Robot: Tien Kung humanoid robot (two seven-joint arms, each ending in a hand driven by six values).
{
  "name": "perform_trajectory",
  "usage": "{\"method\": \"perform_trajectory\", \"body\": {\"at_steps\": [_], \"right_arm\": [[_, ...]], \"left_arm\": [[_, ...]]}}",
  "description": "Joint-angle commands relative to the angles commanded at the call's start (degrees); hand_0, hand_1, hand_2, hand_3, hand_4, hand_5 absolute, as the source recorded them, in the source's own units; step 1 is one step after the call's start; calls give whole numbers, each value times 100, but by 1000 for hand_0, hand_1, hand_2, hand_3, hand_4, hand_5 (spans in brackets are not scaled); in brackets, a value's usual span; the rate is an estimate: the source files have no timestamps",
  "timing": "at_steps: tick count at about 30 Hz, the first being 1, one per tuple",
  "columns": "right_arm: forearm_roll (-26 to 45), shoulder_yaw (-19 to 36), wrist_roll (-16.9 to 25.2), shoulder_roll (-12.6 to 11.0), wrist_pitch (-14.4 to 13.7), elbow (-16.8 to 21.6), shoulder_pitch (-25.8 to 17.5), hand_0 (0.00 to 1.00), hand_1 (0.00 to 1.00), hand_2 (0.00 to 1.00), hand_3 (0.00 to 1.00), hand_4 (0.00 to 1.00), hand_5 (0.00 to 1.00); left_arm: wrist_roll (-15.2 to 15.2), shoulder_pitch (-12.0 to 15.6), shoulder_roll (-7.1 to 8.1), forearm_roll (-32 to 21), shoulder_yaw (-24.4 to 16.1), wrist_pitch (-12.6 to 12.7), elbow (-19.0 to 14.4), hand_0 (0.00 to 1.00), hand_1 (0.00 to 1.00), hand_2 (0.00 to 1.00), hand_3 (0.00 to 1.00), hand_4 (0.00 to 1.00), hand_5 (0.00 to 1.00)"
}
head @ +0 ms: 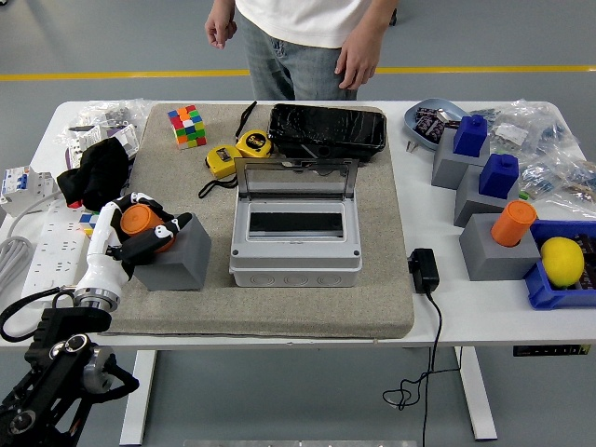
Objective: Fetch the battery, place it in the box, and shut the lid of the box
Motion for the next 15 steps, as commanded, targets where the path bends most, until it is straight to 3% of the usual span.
{"method": "perform_trajectory", "body": {"at_steps": [1, 15], "right_arm": [[-4, 6, 1, -1, 1, 1, 1, 706, 648, 671, 728, 998, 934], [-20, 54, -9, 2, -4, -3, 18, 706, 647, 671, 729, 998, 933]], "left_arm": [[-24, -25, -7, -40, 2, 65, 15, 122, 158, 185, 179, 998, 2], [-90, -183, -37, -154, 81, 350, -26, 104, 128, 155, 142, 998, 2]]}}
